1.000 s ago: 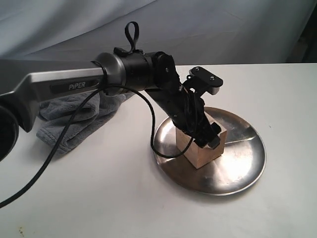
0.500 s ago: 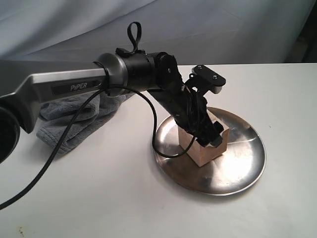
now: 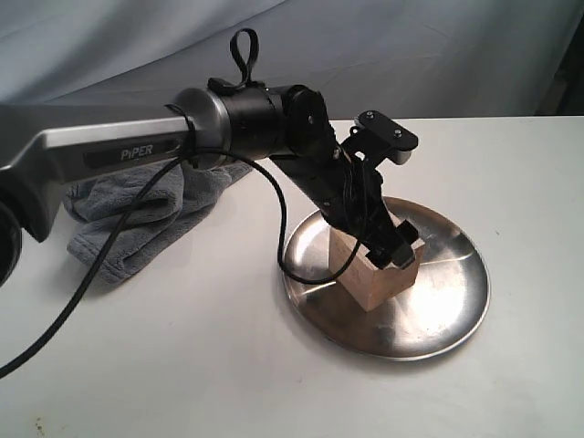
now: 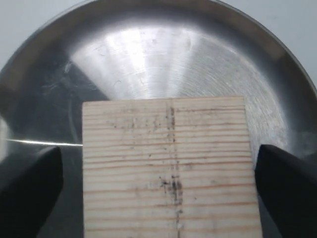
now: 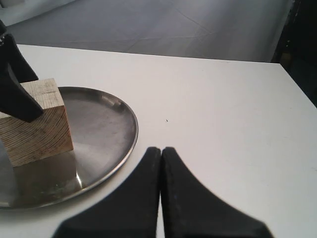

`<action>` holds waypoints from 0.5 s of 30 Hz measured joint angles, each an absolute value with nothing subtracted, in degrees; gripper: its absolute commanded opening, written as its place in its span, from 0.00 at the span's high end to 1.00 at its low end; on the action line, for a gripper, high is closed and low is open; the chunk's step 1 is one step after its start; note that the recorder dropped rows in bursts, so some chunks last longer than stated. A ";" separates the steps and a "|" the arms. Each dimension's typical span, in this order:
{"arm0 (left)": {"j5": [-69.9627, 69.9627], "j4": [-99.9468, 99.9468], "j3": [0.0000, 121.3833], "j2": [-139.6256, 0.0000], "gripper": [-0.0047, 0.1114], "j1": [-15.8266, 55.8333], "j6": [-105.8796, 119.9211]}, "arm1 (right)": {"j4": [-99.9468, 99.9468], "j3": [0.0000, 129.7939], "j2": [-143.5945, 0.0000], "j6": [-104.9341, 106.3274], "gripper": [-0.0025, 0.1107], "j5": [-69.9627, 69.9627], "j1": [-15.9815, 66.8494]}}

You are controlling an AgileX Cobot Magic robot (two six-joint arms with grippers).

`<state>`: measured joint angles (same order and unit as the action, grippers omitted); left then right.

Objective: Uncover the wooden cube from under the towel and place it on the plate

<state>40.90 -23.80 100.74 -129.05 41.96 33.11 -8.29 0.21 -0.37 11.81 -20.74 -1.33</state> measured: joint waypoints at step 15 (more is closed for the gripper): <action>45.09 -6.99 100.74 -109.60 0.06 41.96 18.75 | -8.29 0.21 -0.37 11.81 0.98 -20.74 -1.33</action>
<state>45.09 -6.99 100.74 -109.60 41.96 18.75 -8.29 0.21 -0.37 11.81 -20.74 -1.33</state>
